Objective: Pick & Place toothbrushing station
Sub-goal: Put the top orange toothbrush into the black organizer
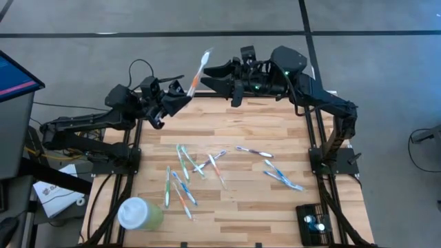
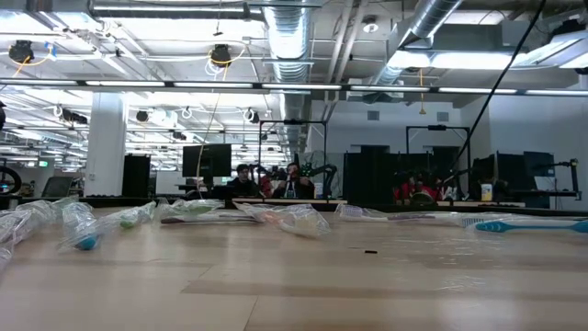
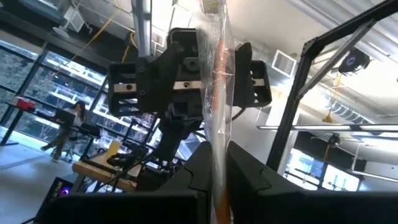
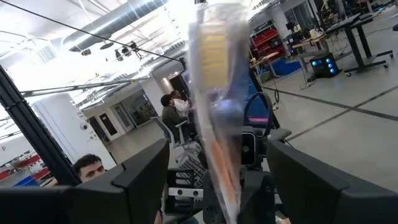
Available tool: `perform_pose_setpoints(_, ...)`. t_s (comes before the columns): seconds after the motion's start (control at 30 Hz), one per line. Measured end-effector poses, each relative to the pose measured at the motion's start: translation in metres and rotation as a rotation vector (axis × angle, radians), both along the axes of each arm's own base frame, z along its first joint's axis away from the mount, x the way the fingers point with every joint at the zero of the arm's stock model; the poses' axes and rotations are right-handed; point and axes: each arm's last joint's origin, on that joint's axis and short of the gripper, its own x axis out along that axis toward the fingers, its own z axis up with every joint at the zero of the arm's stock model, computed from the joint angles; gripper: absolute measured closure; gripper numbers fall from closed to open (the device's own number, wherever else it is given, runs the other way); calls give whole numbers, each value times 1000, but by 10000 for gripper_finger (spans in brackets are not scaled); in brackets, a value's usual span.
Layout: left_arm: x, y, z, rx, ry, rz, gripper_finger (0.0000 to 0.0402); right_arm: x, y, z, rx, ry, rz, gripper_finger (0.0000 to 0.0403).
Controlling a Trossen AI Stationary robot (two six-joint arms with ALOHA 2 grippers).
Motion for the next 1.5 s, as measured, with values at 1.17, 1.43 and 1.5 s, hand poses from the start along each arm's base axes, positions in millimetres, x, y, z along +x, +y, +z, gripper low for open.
perform_pose_setpoints(1.17, 9, 0, -7, -18, 39, -10, 387, 4, -1, -5, -2, 26, -26, 288)
perform_pose_setpoints(1.43, 10, 1, -8, -24, 57, -12, 387, 4, -1, -5, -35, 34, -34, 375)
perform_pose_setpoints(1.5, 10, 1, -8, -27, 58, -12, 383, 4, -2, -5, -56, 38, -41, 390)
